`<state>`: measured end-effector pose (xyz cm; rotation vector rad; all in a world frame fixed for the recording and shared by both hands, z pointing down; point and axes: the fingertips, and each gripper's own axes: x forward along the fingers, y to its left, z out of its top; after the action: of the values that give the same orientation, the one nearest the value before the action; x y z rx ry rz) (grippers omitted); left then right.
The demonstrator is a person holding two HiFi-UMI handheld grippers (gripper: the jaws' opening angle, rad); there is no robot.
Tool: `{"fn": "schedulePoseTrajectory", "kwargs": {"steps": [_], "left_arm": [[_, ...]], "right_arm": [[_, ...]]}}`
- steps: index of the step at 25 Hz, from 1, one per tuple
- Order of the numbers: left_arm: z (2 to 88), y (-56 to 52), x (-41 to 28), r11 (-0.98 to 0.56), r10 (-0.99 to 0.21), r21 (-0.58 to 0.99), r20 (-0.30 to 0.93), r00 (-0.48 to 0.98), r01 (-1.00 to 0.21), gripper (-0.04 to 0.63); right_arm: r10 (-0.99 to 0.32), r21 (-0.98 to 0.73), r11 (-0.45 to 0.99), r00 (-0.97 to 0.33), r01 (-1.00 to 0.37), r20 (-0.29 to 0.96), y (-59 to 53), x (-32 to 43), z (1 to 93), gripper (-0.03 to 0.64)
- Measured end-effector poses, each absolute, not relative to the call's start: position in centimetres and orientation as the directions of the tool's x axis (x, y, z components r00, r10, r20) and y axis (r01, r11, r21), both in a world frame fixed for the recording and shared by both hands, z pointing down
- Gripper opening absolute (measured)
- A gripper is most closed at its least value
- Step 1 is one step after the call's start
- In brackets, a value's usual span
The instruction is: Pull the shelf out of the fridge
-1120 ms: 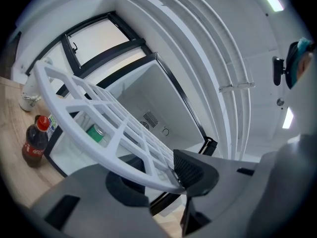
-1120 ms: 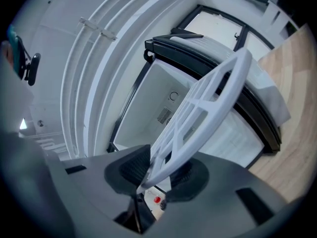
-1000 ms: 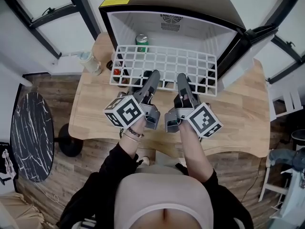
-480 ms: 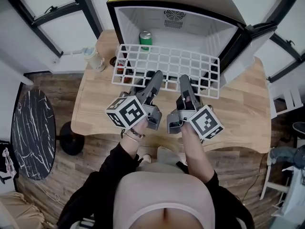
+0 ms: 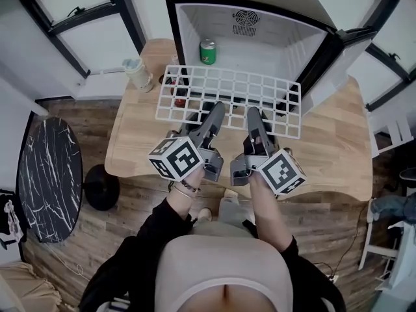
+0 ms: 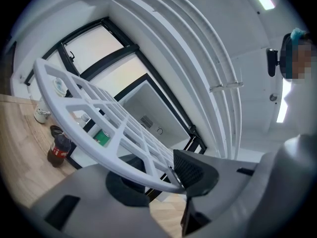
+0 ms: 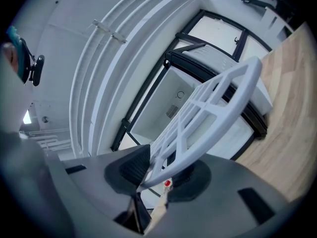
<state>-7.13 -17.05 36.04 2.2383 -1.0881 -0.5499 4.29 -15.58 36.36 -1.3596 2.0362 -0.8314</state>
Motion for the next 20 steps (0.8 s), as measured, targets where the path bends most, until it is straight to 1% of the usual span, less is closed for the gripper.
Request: {"fn": "schedulePoseTrajectory", "kwargs": {"steps": [9, 20], "left_arm": [[36.4, -12.3, -10.3, -0.510, -0.797, 0.643, -0.105, 0.594, -0.571, 0.155], [35.8, -11.3, -10.7, -0.513, -0.797, 0.650, -0.118, 0.593, -0.560, 0.155]], "right_arm": [[-0.940, -0.753, 0.289, -0.326, -0.591, -0.105, -10.7, 1.1, 36.9, 0.112], [-0.938, -0.751, 0.290, -0.330, -0.593, -0.101, -9.9, 0.7, 36.4, 0.114]]}}
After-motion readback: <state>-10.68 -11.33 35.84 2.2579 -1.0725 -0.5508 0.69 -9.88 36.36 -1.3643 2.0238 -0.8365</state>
